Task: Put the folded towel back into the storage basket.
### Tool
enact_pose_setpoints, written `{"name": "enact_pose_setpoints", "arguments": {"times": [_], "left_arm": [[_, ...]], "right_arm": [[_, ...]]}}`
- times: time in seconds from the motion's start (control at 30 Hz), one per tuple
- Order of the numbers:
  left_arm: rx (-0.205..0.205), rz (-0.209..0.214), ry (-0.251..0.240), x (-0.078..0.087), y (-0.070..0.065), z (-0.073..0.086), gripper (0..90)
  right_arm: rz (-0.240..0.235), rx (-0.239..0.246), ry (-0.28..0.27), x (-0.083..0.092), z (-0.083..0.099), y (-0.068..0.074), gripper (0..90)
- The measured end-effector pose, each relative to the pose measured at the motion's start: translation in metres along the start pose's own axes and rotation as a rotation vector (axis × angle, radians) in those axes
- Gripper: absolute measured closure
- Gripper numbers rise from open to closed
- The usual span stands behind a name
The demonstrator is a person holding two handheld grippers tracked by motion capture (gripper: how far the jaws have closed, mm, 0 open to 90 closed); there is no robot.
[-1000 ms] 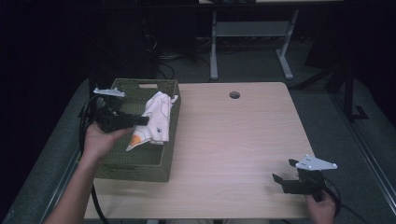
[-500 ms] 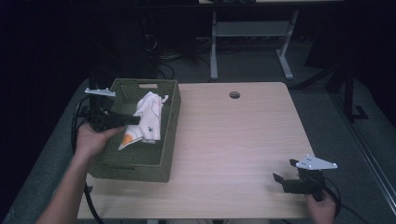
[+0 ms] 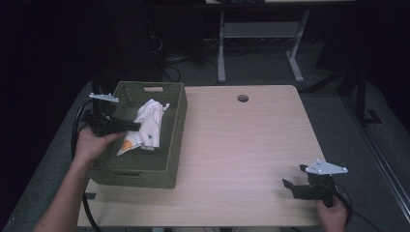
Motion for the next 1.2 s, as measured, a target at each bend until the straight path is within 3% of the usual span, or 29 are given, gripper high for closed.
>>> {"name": "enact_pose_setpoints", "arguments": {"times": [0.27,0.53,0.57,0.6,0.67,0.77,0.97,1.2], "left_arm": [[-0.019,-0.014,0.058,-0.016,0.011,0.013,80.4],[-0.047,0.004,0.103,-0.024,0.014,0.015,80.4],[-0.056,-0.018,0.107,-0.025,0.018,0.015,79.9],[-0.060,-0.080,0.110,-0.026,0.026,0.014,76.9],[-0.036,-0.175,0.128,-0.027,0.040,0.014,58.1],[-0.012,-0.180,0.121,-0.029,0.046,0.015,56.6],[-0.008,-0.158,0.146,-0.038,0.044,0.024,57.1],[-0.010,-0.113,0.211,-0.056,0.036,0.032,62.3]], "right_arm": [[0.003,-0.009,-0.001,0.000,0.001,-0.002,13.8],[0.005,-0.012,0.000,0.001,0.001,-0.003,13.8],[0.005,-0.013,0.000,0.000,0.002,-0.003,13.8],[0.004,-0.015,0.001,0.000,0.002,-0.003,13.8],[0.005,-0.013,0.007,-0.001,0.002,-0.004,13.8],[0.002,-0.012,0.006,-0.001,0.002,-0.003,13.8],[0.002,-0.016,0.001,0.001,0.001,-0.003,13.8],[0.002,-0.010,-0.001,0.001,0.001,-0.002,13.8]]}}
Point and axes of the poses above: each handheld gripper's, and its own axes: x roughly backward along the jaws, z roughly out of its underside, y roughly to its left, the point moved 9 cm from there along -x, roughly forward along the jaws
